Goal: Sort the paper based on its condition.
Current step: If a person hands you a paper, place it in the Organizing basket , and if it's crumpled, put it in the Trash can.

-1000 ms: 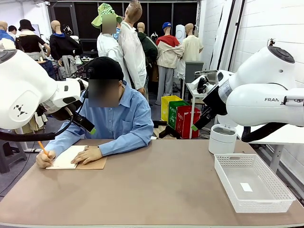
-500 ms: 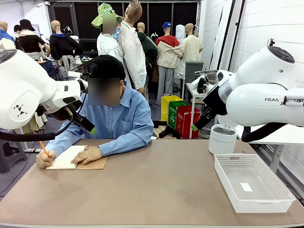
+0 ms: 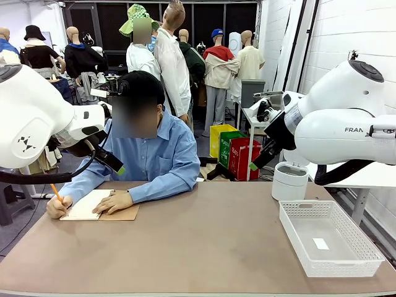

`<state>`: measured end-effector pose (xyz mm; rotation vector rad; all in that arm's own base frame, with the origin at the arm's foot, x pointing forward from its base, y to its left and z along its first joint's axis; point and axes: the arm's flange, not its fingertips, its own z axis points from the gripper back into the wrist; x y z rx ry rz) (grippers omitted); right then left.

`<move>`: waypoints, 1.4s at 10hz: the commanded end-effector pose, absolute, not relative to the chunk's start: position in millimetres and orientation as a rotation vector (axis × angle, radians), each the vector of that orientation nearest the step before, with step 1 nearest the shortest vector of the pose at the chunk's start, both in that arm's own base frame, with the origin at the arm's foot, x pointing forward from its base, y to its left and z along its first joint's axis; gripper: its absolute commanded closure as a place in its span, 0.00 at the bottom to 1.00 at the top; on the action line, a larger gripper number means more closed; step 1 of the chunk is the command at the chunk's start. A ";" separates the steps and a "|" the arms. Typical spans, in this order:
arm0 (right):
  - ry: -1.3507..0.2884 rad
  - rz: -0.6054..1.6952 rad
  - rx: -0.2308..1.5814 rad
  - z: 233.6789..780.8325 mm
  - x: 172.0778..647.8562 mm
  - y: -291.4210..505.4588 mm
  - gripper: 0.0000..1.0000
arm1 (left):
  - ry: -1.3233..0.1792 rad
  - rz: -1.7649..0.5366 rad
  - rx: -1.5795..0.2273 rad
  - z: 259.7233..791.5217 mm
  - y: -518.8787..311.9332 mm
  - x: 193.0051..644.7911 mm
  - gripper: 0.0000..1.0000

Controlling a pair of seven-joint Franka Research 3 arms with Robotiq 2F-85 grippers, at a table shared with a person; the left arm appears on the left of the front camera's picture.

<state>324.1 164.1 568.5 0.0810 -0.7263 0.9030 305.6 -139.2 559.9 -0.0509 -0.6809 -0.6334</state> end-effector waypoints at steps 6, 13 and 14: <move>-0.726 0.905 0.082 568.5 323.7 164.9 0.00 | -0.683 -0.633 -0.051 560.1 -139.1 305.7 0.00; -0.726 0.905 0.082 568.5 323.7 164.9 0.00 | -0.683 -0.633 -0.051 560.1 -139.1 305.7 0.00; -0.726 0.905 0.082 568.5 323.7 164.9 0.00 | -0.683 -0.633 -0.051 560.1 -139.1 305.7 0.00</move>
